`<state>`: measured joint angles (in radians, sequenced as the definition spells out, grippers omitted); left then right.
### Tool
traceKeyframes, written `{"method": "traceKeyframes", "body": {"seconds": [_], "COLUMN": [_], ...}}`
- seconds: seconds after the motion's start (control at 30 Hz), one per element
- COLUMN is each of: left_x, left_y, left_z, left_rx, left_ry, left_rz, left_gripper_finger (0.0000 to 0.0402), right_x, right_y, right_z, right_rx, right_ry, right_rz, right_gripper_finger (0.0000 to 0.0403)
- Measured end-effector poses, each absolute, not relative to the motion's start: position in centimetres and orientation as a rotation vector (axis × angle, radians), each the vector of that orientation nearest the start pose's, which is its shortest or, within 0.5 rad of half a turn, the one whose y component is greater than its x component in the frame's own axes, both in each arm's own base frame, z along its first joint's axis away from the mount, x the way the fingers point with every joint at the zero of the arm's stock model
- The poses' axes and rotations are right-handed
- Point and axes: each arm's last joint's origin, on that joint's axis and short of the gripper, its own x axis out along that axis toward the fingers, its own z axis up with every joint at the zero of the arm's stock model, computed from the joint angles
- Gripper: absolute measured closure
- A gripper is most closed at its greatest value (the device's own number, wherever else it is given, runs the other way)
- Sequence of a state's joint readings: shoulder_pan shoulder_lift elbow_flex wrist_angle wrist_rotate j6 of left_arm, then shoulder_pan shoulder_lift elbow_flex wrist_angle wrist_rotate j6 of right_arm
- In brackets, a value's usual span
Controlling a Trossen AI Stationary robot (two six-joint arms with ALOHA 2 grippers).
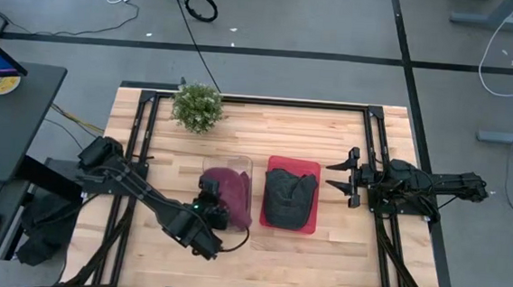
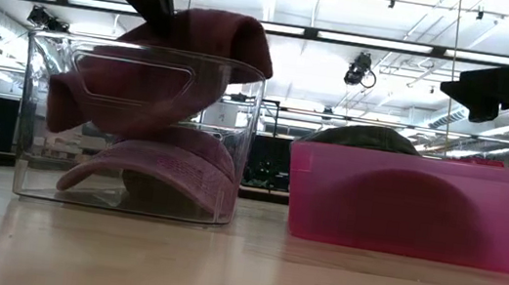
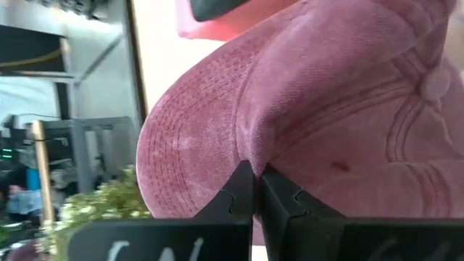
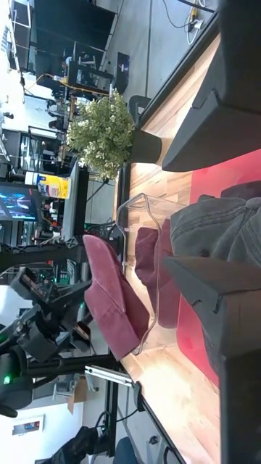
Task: Pick & Place hat
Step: Stack the red cap on top of the red cap in the transparent bin
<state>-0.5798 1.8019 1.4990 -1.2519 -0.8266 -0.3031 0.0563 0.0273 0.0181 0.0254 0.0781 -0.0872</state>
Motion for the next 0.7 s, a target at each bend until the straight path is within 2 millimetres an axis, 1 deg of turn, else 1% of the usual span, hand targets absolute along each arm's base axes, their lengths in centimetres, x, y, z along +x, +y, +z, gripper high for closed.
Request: {"method": "traceKeyframes", "body": {"seconds": [0.17,0.33,0.43,0.57,0.7], "left_x": [29.6,30.4,31.1,32.2,33.1], "left_y": [-15.9,-15.5,-15.1,-14.6,-13.8], "left_z": [25.5,24.6,23.6,21.6,19.9], "left_rx": [0.666,0.658,0.684,0.734,0.763], "left_ry": [1.164,1.187,1.231,1.312,1.381], "left_rz": [0.332,0.345,0.337,0.306,0.298], "left_gripper_finger": [0.0397,0.0397,0.0397,0.0396,0.0388], "right_x": [9.8,9.8,9.8,9.8,9.8], "right_y": [0.3,0.3,0.3,0.3,0.3], "right_z": [17.0,17.0,17.0,17.0,17.0], "right_rx": [-0.086,-0.086,-0.086,-0.086,-0.086], "right_ry": [-0.015,-0.015,-0.015,-0.015,-0.015], "right_rz": [-0.023,-0.023,-0.023,-0.023,-0.023], "right_gripper_finger": [0.0198,0.0198,0.0198,0.0198,0.0198]}}
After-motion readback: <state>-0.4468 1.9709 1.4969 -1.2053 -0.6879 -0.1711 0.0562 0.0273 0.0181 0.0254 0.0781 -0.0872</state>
